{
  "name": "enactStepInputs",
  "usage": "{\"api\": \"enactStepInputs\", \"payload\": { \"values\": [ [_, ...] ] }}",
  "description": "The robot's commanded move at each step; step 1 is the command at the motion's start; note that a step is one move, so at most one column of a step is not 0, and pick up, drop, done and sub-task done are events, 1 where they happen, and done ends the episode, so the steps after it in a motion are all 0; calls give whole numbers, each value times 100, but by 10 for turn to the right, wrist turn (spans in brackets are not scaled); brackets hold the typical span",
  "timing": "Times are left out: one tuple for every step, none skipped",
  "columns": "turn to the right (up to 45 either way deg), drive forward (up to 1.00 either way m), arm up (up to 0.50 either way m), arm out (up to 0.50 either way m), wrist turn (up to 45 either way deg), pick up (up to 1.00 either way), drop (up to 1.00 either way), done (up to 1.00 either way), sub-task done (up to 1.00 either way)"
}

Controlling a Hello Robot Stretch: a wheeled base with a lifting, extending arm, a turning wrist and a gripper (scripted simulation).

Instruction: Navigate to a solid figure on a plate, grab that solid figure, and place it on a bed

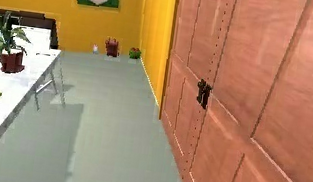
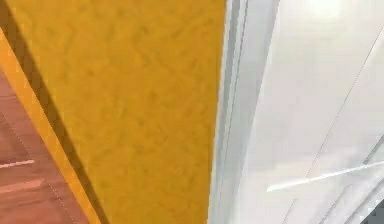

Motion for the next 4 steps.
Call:
{"api": "enactStepInputs", "payload": {
  "values": [
    [-330,0,0,0,0,0,0,0,0],
    [0,5,0,0,0,0,0,0,0],
    [0,60,0,0,0,0,0,0,0],
    [-450,0,0,0,0,0,0,0,0]
  ]
}}
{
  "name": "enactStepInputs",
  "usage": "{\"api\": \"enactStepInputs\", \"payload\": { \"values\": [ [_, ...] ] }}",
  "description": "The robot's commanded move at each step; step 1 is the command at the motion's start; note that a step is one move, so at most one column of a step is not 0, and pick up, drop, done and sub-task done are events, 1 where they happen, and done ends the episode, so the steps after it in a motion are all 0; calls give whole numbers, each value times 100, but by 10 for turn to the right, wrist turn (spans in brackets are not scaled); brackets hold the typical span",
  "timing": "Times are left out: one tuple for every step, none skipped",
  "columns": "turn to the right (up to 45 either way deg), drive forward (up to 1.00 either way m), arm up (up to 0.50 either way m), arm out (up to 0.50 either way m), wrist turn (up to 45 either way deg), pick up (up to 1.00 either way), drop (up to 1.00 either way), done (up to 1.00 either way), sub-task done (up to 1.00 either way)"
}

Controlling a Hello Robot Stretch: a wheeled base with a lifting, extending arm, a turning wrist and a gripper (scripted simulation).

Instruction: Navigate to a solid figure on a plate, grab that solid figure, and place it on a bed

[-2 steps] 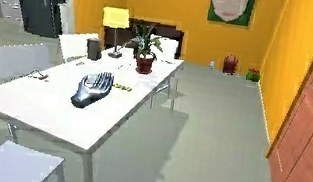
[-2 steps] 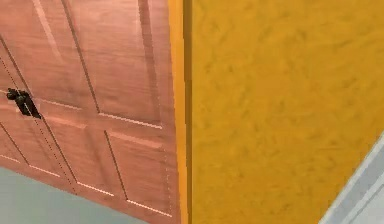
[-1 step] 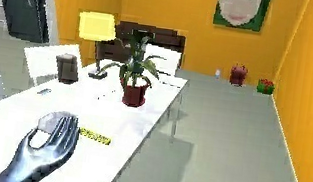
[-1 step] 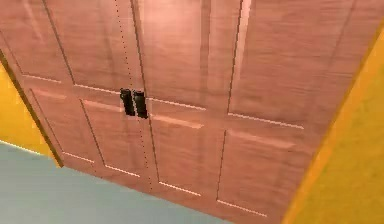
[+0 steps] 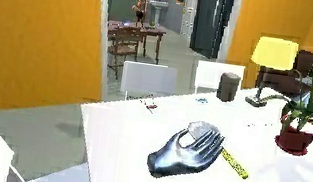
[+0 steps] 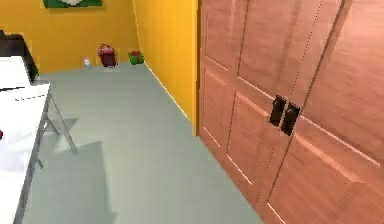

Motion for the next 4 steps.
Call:
{"api": "enactStepInputs", "payload": {
  "values": [
    [-450,0,0,0,0,0,0,0,0],
    [-300,0,0,0,0,0,0,0,0],
    [0,0,50,0,0,0,0,0,0],
    [0,0,32,0,0,0,0,0,0]
  ]
}}
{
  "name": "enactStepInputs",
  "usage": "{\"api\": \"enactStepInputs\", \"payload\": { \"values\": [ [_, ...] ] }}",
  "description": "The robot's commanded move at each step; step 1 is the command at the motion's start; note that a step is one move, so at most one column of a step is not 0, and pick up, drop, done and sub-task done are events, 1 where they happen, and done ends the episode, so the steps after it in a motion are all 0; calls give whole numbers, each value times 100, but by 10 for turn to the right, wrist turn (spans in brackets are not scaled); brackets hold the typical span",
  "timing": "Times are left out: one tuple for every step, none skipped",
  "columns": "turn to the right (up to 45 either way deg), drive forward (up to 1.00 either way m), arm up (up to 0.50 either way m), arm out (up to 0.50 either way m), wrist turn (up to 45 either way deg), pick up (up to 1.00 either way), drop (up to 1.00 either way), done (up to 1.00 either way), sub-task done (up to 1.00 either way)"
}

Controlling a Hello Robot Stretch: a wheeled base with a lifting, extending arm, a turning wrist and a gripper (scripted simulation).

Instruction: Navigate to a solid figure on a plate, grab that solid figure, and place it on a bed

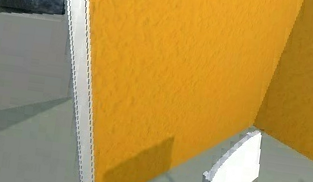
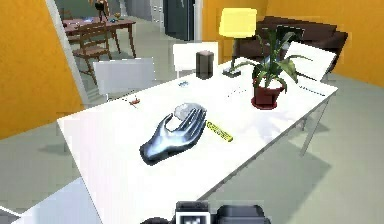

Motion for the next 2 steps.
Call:
{"api": "enactStepInputs", "payload": {
  "values": [
    [0,0,0,34,0,0,0,0,0],
    [0,0,0,0,450,0,0,0,0]
  ]
}}
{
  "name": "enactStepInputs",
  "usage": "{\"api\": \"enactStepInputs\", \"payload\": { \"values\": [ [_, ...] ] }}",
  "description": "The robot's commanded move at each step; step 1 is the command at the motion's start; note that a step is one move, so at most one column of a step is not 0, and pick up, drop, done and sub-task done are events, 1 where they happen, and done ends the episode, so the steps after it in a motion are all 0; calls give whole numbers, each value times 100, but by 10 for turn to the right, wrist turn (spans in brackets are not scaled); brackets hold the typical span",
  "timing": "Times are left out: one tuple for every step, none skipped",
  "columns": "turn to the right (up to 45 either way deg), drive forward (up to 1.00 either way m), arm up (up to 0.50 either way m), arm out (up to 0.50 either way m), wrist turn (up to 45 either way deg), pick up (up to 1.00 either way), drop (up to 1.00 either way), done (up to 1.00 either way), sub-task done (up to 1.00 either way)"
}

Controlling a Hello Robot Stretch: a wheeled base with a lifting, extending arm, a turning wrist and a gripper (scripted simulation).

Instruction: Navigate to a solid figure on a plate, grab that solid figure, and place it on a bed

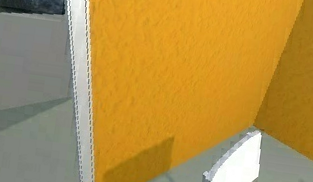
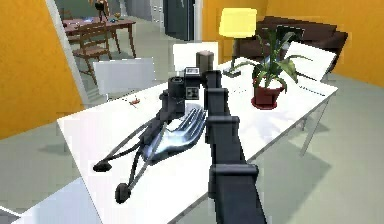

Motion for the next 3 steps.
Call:
{"api": "enactStepInputs", "payload": {
  "values": [
    [0,0,0,0,450,0,0,0,0],
    [0,0,0,0,450,0,0,0,0],
    [0,0,-30,0,0,0,0,0,0]
  ]
}}
